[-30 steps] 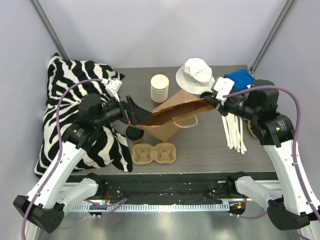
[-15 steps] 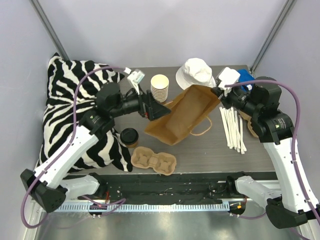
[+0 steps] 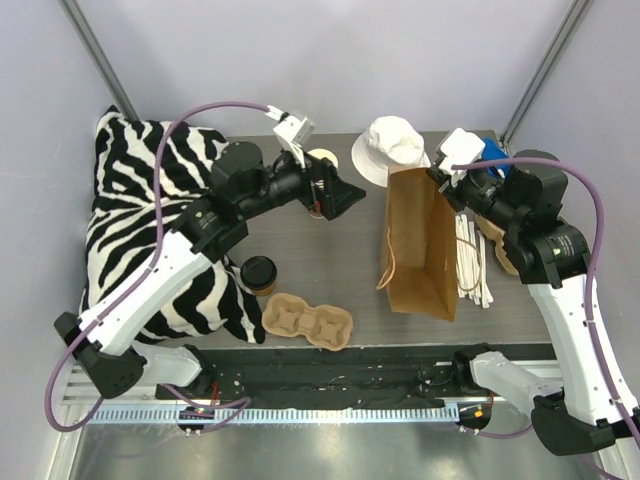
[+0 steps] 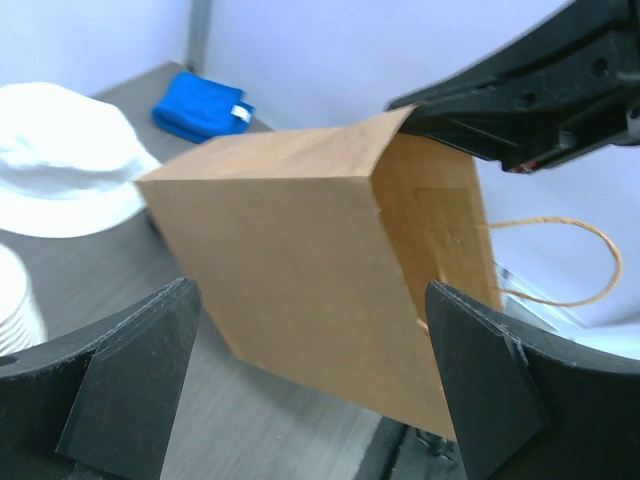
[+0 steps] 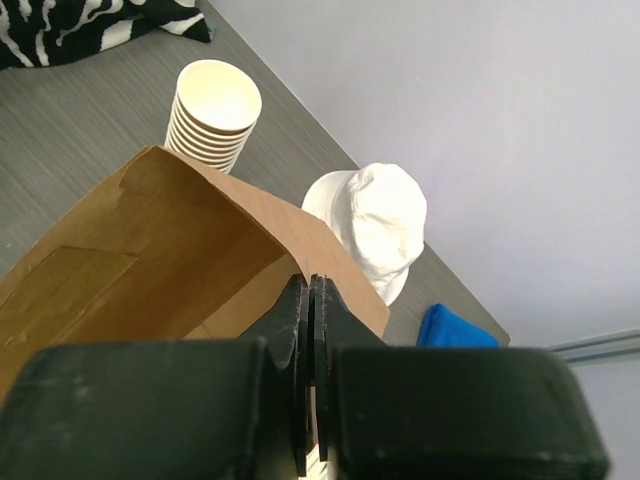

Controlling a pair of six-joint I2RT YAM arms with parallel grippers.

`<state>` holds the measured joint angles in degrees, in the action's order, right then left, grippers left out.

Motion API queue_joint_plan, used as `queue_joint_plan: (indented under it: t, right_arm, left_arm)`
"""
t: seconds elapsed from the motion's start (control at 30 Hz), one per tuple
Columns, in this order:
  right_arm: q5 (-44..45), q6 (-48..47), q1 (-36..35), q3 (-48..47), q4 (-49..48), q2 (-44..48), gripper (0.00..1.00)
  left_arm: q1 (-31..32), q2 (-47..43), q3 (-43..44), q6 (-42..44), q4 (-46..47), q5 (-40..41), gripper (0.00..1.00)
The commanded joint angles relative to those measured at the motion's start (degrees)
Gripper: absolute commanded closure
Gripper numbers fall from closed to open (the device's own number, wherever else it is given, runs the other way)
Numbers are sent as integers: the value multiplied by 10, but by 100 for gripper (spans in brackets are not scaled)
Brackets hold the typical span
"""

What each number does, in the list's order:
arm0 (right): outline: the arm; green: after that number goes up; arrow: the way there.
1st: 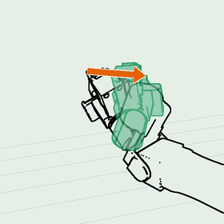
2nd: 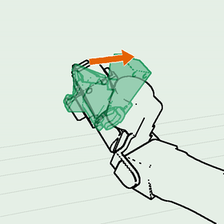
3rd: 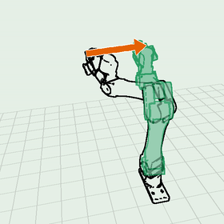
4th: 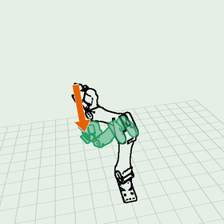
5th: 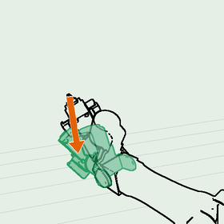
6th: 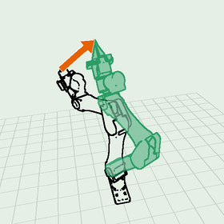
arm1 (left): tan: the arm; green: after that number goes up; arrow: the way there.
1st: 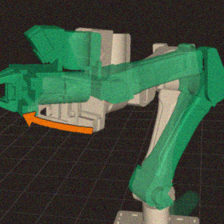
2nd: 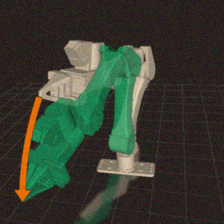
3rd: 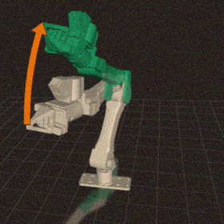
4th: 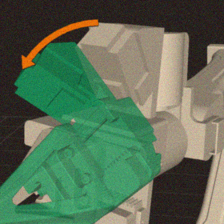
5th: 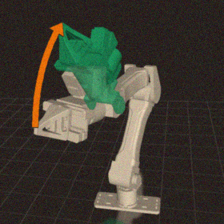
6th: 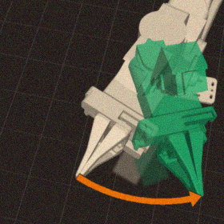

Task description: Pack the takeout coffee

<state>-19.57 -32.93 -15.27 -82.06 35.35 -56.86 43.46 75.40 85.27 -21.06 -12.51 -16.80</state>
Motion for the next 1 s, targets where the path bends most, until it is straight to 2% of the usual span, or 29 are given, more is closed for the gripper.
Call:
queue_joint_plan:
  t: [0.0,0.07,0.1,0.17,0.3,0.37,0.43,0.5,0.57,0.63,0.67,0.73,0.83,0.97]
  right_arm:
    - [32,-10,-1,-2,-43,18,99]
    - [37,-9,-1,2,-43,24,99]
    - [38,-8,-1,4,-43,27,99]
    - [42,-6,0,14,-44,35,99]
    - [47,-4,-1,26,-48,40,99]
    - [51,0,-1,25,-50,35,99]
    - [52,6,0,22,-51,30,99]
    - [53,12,0,20,-52,26,99]
    - [54,17,-1,20,-52,26,99]
    - [55,21,-1,21,-53,25,99]
    - [57,22,-1,21,-53,25,99]
    - [58,22,0,19,-51,25,99]
    - [60,19,-1,19,-48,24,99]
    - [61,14,-1,18,-41,24,99]
  left_arm:
    - [-66,-68,-5,-20,-58,22,0]
    - [-107,-110,-56,-42,-121,-3,0]
    - [-147,-125,-77,-36,-146,-35,0]
    - [-187,-172,-131,-1,-231,-45,0]
    - [-196,-227,-193,66,-345,-23,0]
    - [-203,-244,-215,72,-392,-2,0]
    - [-208,-253,-253,44,-417,-15,0]
    - [-209,-250,-272,12,-425,-38,0]
    - [-217,-247,-289,-13,-409,-22,2]
    - [-225,-227,-306,-39,-406,-19,7]
    - [-233,-221,-315,-49,-407,-9,14]
    - [-242,-210,-345,-77,-394,-11,18]
    - [-243,-216,-379,-90,-330,-5,15]
    - [-244,-211,-393,-118,-272,13,21]
